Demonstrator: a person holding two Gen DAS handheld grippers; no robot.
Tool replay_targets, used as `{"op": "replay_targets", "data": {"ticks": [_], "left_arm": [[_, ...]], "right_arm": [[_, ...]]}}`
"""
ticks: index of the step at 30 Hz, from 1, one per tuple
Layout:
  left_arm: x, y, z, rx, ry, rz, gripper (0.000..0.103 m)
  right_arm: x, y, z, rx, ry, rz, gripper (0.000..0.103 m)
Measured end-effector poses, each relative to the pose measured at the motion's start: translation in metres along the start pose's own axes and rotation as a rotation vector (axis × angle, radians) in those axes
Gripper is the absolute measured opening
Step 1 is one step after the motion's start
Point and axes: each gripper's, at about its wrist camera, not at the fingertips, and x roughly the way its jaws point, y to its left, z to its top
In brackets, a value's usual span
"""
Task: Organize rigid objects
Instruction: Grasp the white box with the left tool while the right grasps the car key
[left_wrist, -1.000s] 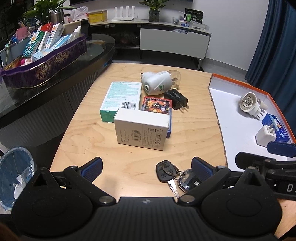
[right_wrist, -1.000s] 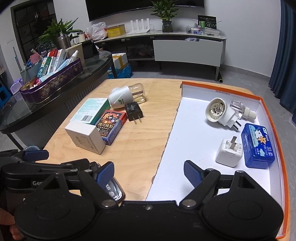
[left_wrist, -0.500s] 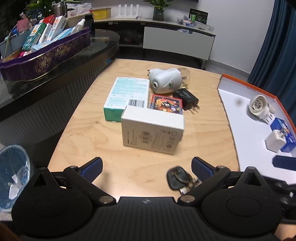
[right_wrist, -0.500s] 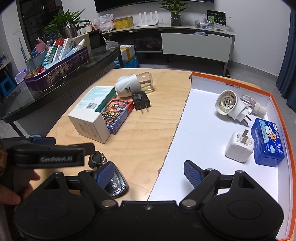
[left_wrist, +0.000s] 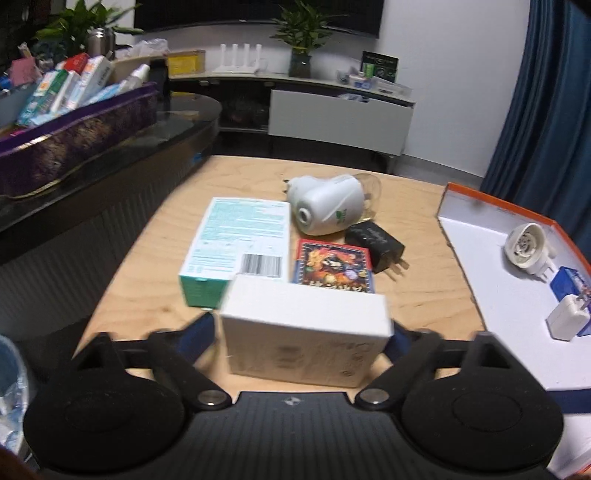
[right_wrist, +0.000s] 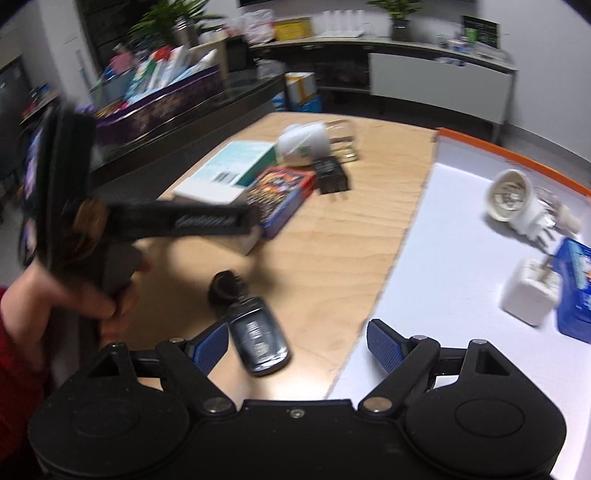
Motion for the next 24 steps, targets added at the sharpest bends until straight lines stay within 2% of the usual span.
{"op": "replay_targets", "data": {"ticks": [4,8,11,13,14,15,16,20,24], "left_arm": [[-0.001,0.000,0.000,0.026,-0.013,-0.007,0.081],[-0.008,0.006,-0.001,0.010,-0.013,-0.019,0.081],[-0.016,0.011,0.001,-0.007,-0.018,-0.013,0.081],[-0.022,0.014,0.002,-0.015,-0.022,-0.017,0.081],[-0.024,0.015,0.002,-0.013,-0.025,-0.011,0.081],[-0.026,0.015,0.003,-0.012,-0.028,-0.007,0.081],[-0.027,0.015,0.003,-0.014,-0.029,-0.005,0.081],[-0.035,0.016,0.001,-0.022,-0.030,-0.002,0.081],[-0.046,0.015,0.002,-0.030,-0.036,-0.002,0.081]], "right_arm": [[0.009,0.014,-0.001,-0.055,0.010,0.027,0.097],[0.022,0.022,0.004,-0.087,0.021,0.042,0.096],[0.033,0.028,0.005,-0.131,0.047,0.024,0.081],[0.033,0.032,0.002,-0.162,0.035,0.010,0.073],[0.032,0.033,0.001,-0.167,0.031,0.020,0.063],[0.030,0.033,0.001,-0.168,0.027,0.024,0.048],[0.028,0.034,0.000,-0.169,0.023,0.019,0.045],[0.021,0.040,-0.004,-0.198,0.004,-0.007,0.044],[0.005,0.036,-0.001,-0.156,-0.048,0.022,0.044]]}}
